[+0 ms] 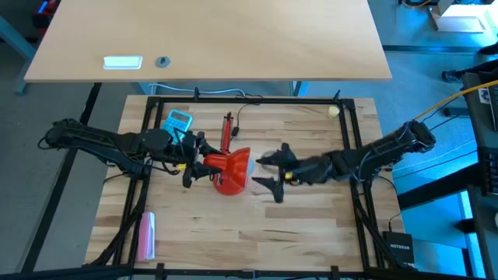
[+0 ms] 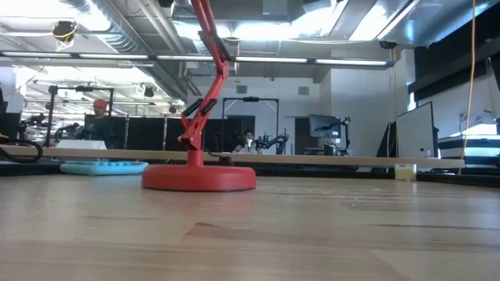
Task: Screw lightbulb
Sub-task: Remove the lightbulb from the lamp
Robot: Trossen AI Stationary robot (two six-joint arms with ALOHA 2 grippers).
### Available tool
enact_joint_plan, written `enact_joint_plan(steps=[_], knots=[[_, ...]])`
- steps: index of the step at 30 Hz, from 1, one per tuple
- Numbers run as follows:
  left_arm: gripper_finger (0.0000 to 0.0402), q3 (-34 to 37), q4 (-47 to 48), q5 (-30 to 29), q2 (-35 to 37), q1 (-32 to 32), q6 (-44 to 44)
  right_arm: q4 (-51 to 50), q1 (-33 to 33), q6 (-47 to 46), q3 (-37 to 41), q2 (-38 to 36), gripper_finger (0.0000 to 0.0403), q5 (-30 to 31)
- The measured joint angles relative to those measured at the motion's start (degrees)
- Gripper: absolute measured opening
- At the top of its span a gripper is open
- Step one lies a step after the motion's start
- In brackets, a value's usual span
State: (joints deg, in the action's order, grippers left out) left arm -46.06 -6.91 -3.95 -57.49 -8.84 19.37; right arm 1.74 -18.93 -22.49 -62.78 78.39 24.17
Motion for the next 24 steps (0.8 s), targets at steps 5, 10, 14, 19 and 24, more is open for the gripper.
enact_joint_plan(steps=[5,10,14,19,24], knots=[[0.0243,0.02,0.14,0.0,0.02,-0.32,-0.41,12.8,4.61,-2.72,5.53,-1.56,0.0298,-6.48],[0.0243,0.07,0.21,0.04,0.0,-0.42,-1.31,28.25,5.92,-4.74,9.66,0.78,0.0298,-10.26],[0.0243,0.09,0.22,0.12,0.0,-0.16,-1.47,31.63,5.88,-7.42,9.47,2.55,0.0298,-9.36],[0.0243,0.09,0.23,0.13,0.0,-0.13,-1.49,31.35,5.87,-11.72,7.95,4.32,0.0298,-9.82],[0.0243,0.1,0.23,0.13,0.0,-0.13,-1.46,31.19,5.87,-12.81,7.32,4.8,0.0298,-9.8]])
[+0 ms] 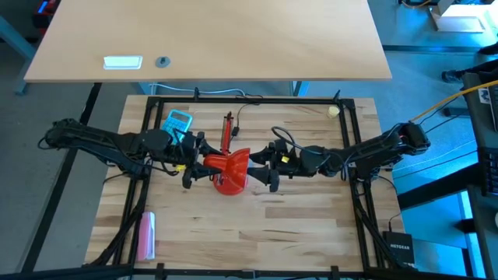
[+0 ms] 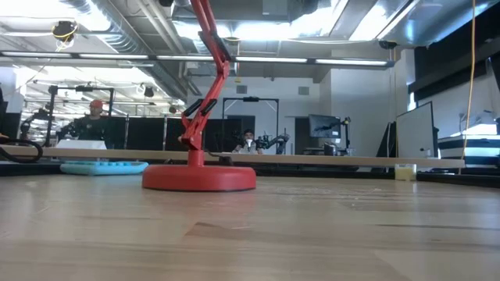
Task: Screw lightbulb
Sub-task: Remove the lightbulb from the lamp
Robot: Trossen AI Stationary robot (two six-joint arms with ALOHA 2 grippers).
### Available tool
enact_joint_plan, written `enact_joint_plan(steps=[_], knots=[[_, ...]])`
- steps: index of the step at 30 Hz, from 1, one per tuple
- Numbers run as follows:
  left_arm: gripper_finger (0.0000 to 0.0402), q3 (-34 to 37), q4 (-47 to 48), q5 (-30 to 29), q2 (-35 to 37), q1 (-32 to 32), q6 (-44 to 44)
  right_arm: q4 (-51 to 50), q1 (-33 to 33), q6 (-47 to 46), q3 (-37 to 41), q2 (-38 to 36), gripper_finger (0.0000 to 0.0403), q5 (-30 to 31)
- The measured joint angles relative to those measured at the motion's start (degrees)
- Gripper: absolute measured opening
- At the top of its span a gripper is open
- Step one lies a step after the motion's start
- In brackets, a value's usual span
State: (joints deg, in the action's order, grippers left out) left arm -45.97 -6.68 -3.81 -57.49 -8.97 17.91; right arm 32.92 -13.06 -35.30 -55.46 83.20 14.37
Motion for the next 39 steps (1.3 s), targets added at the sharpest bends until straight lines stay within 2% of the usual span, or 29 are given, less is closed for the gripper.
enact_joint_plan(steps=[11,28,34,39], knots=[[0.0243,0.05,0.25,0.0,-0.02,0.0,0.02,-2.12,-0.02,-0.47,-0.13,0.28,0.0298,0.01],[0.0243,0.17,0.44,-0.35,-0.11,0.04,0.46,-5.15,0.01,4.54,-0.15,-0.38,0.0298,2.8],[0.0243,0.17,0.21,-0.1,-0.09,0.04,0.35,-2.33,1.24,7.55,0.02,-0.38,0.03,-3.12],[0.0243,0.14,0.22,0.26,-0.09,0.04,0.53,-5.77,3.19,5.14,0.0,-0.55,0.0319,-7.54]])
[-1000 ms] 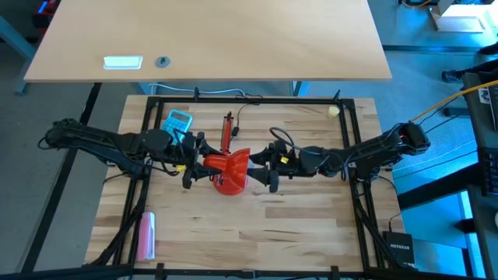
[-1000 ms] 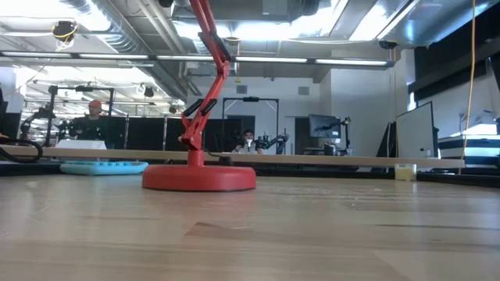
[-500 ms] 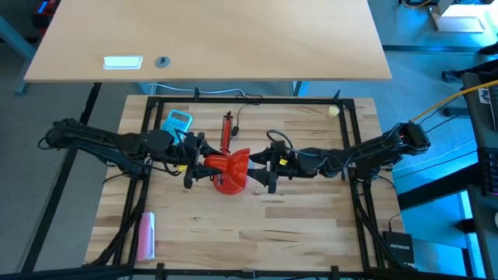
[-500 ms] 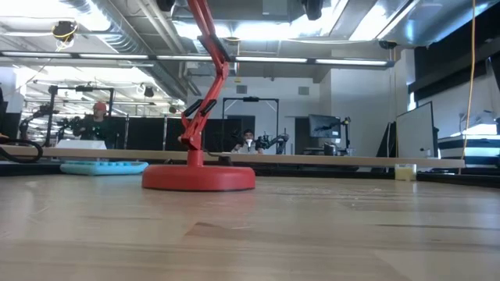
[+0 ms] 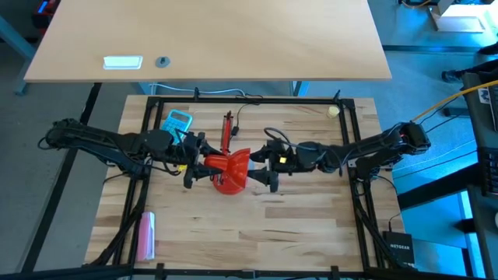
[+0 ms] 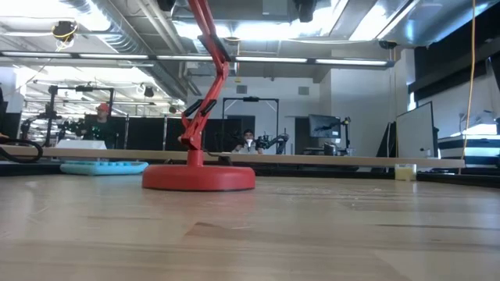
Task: Screw lightbulb
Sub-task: Remove the lightbulb from the lamp
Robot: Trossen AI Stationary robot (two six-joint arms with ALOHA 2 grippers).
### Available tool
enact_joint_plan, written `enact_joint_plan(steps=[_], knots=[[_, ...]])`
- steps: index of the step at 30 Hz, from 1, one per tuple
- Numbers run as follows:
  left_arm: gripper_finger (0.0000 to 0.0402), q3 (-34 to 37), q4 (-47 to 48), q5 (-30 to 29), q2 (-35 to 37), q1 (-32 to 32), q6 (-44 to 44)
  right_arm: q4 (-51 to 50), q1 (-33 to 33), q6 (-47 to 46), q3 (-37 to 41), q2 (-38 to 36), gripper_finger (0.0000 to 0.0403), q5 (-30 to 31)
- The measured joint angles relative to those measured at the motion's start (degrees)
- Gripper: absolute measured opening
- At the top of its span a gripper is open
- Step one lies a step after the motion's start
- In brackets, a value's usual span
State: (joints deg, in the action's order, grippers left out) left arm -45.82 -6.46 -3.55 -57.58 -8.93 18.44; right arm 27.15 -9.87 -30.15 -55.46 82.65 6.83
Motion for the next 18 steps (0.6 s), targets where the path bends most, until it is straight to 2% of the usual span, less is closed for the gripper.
enact_joint_plan(steps=[3,12,18], knots=[[0.0243,0.0,0.04,0.02,0.06,0.0,0.15,-0.04,0.62,-1.58,0.0,0.0,0.0334,-1.5],[0.0243,-0.02,-0.05,0.33,0.06,0.46,0.31,1.37,-0.41,-2.56,0.0,0.61,0.0341,2.31],[0.0243,-0.04,-0.05,0.39,0.07,0.52,0.4,3.19,-0.28,-2.61,-0.04,1.65,0.0312,1.99]])
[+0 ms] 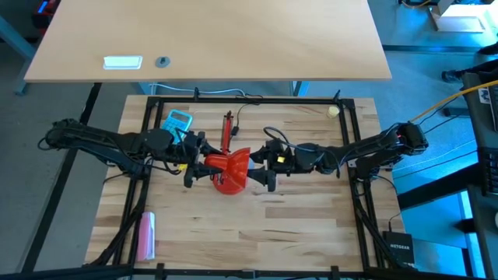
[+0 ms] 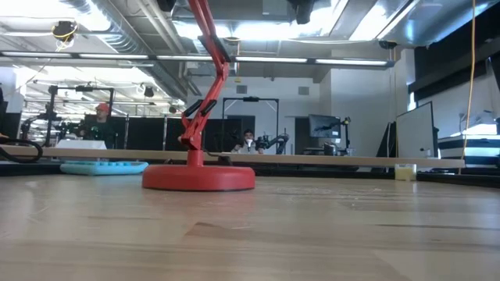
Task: Screw lightbulb
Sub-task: Remove the lightbulb from the lamp
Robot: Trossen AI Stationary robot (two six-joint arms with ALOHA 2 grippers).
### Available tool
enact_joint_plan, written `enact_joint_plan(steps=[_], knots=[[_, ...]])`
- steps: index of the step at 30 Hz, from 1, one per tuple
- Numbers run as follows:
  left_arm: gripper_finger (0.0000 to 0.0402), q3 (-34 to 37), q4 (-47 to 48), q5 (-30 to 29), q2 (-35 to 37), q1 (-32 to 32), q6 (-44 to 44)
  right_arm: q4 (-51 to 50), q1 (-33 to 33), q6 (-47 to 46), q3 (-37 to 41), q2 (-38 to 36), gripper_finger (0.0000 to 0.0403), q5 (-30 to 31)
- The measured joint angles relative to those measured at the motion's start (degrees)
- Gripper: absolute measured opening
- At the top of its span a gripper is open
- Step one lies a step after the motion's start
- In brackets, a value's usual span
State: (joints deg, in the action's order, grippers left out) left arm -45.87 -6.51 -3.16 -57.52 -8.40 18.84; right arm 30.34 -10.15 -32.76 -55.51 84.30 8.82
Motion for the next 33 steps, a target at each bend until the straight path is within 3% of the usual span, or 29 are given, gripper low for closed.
enact_joint_plan(steps=[8,14,27,33], knots=[[0.0243,0.0,0.07,0.01,0.04,-0.02,0.07,0.09,0.04,2.51,0.0,0.19,0.0239,-0.21],[0.0243,-0.07,0.05,0.95,0.04,-0.02,-0.05,0.23,0.06,11.17,-0.02,0.16,0.0227,-0.9],[0.0243,-0.11,-0.15,1.64,0.04,0.0,0.54,1.14,-0.46,55.5,0.0,0.12,0.0224,0.17],[0.0243,-0.11,-0.23,1.67,0.09,0.0,0.99,1.14,-1.24,84.84,0.0,0.12,0.0223,3.26]])
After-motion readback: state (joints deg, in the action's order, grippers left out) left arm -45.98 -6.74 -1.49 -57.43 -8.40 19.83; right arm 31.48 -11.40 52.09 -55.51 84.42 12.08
